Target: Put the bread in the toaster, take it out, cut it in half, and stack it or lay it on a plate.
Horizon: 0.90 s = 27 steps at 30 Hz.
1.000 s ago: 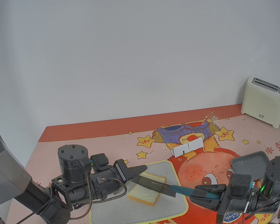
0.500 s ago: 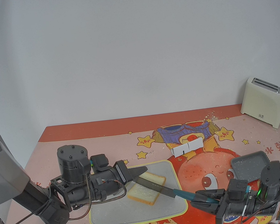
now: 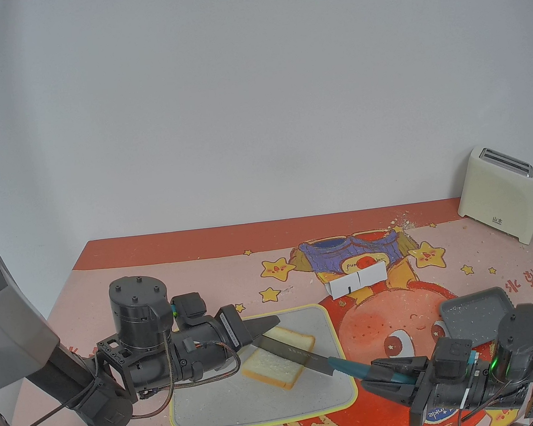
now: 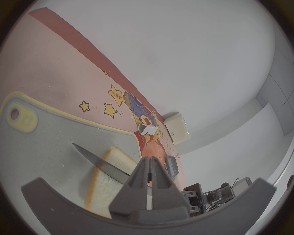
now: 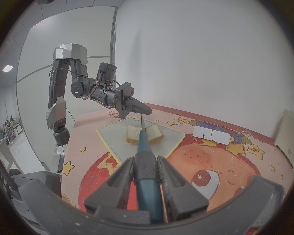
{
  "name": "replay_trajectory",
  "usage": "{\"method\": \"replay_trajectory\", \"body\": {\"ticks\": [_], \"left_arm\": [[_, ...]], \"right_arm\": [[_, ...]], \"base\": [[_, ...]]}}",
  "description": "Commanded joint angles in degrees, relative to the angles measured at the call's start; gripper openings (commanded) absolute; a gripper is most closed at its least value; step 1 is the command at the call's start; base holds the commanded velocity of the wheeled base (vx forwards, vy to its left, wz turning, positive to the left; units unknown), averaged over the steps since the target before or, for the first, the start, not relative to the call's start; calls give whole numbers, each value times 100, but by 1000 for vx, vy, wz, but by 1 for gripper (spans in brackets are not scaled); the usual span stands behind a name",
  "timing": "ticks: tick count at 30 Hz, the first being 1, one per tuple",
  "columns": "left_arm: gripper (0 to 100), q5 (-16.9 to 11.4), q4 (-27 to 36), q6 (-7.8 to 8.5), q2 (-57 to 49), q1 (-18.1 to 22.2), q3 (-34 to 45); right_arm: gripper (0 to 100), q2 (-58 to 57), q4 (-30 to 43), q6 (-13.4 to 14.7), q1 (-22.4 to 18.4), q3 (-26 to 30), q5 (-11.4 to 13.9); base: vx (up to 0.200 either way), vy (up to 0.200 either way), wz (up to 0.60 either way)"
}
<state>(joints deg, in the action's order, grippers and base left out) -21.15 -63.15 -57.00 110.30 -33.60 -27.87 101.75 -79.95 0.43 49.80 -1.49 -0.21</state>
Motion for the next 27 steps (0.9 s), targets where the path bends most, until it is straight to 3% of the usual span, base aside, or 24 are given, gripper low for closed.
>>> {"method": "replay_trajectory", "body": {"ticks": [1,15,19,27], "left_arm": [[0,6,13,-4,27,2,9],[0,-3,13,14,-61,-6,1],[0,-3,13,128,-114,-6,1],[0,-3,31,137,-158,2,18]], "right_arm": [[0,-50,-170,1,4,-53,3],[0,283,-223,-8,-5,78,3],[0,363,-241,-16,-5,131,3],[0,336,-241,-8,-5,131,-6]], "base": [[0,0,0],[0,0,0],[0,0,0],[0,0,0]]}}
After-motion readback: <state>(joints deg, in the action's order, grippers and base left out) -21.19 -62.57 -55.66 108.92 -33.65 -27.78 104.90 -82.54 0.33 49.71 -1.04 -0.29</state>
